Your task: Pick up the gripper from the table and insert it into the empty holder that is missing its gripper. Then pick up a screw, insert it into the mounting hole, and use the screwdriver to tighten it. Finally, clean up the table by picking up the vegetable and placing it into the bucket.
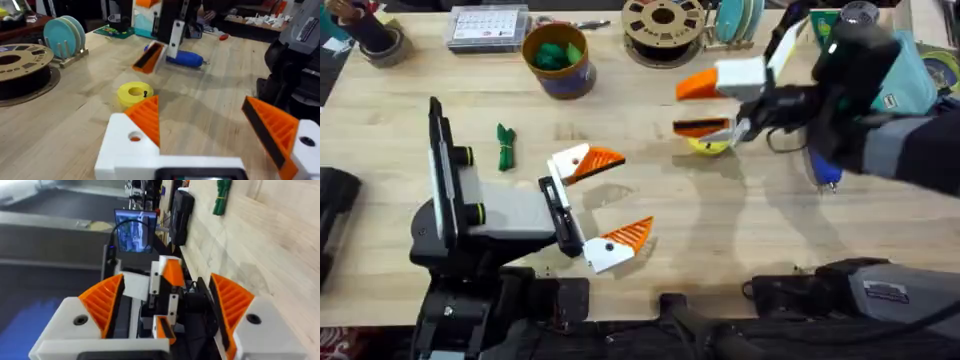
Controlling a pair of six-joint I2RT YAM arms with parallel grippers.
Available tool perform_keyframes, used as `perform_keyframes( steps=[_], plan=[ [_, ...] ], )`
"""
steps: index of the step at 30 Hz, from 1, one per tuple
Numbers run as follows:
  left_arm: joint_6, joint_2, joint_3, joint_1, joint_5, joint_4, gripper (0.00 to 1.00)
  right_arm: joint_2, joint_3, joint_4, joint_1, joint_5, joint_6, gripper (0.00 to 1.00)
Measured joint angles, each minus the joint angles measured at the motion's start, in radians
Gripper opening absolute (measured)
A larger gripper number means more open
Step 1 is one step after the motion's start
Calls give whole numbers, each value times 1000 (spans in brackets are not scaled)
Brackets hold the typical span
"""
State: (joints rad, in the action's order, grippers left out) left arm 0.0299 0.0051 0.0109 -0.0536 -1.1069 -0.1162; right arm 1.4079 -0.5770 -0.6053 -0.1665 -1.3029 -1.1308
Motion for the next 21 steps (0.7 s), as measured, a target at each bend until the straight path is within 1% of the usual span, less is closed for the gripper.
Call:
perform_keyframes(
  steps=[5,12,14,16,18,21],
  plan=[
    [0,0,0,0,0,0,986,-20,-152,278,26,-57,201,996],
    [0,0,0,0,0,0,986,-21,-310,633,0,-54,474,996],
    [0,0,0,0,0,0,986,-21,-352,787,-3,-21,569,996],
    [0,0,0,0,0,0,985,-21,-399,974,-4,45,685,996],
    [0,0,0,0,0,0,986,-21,-459,1162,-11,133,805,996],
    [0,0,0,0,0,0,986,-21,-563,1384,-40,286,982,996]
  ],
)
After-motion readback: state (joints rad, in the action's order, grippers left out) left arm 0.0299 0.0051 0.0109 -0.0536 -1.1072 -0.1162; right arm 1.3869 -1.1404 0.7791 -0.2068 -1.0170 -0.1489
